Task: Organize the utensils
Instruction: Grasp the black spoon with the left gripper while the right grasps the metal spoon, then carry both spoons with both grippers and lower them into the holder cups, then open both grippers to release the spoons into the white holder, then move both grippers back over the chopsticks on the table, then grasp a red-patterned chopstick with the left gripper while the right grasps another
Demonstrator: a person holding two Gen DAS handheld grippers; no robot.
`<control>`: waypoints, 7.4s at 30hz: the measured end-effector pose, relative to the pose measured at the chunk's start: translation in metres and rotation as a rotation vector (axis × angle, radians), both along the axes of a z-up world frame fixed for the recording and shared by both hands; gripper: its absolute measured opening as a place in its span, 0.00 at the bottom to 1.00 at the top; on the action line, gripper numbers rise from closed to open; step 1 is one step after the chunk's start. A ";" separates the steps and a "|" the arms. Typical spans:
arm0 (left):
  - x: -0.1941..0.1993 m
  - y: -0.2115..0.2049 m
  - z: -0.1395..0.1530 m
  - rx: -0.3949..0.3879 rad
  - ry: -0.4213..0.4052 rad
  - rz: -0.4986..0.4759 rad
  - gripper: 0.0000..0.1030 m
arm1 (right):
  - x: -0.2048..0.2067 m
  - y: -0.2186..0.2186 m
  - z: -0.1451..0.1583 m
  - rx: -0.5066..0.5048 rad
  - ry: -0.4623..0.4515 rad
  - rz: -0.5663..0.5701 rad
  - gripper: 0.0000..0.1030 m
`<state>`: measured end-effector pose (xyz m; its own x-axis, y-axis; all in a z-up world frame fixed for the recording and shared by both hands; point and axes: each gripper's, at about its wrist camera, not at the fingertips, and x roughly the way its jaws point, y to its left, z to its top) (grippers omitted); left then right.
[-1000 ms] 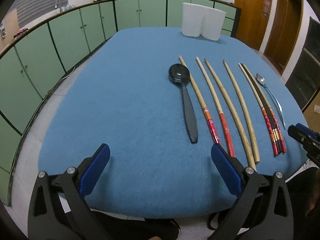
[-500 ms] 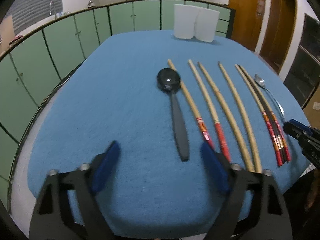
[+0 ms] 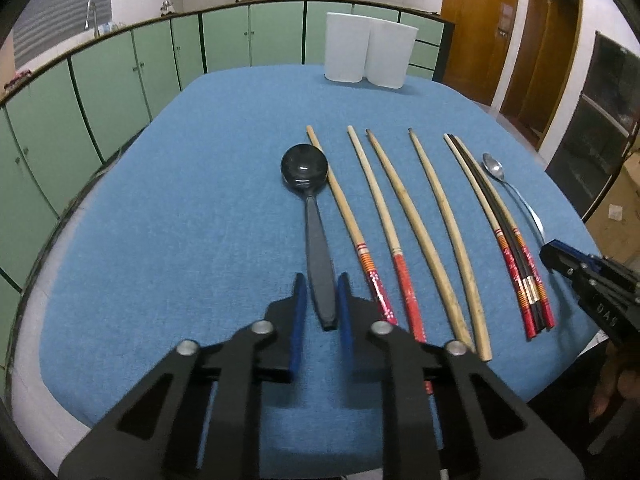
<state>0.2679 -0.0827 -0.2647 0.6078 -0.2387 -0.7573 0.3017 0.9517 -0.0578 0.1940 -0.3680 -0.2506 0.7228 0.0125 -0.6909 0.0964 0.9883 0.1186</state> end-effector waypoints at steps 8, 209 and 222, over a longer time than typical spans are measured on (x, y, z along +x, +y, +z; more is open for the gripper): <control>0.001 0.006 0.017 -0.044 0.022 0.010 0.12 | -0.007 -0.001 0.025 0.017 -0.046 -0.005 0.09; -0.047 -0.034 0.000 0.075 -0.086 0.006 0.45 | -0.045 0.035 -0.006 -0.079 -0.050 -0.006 0.21; -0.053 -0.026 0.037 -0.015 -0.081 -0.011 0.03 | -0.059 0.031 0.032 -0.032 -0.115 0.005 0.07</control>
<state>0.2153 -0.1085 -0.2281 0.6641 -0.2565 -0.7023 0.3160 0.9476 -0.0473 0.1348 -0.3373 -0.2189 0.7974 -0.0043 -0.6034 0.0788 0.9922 0.0971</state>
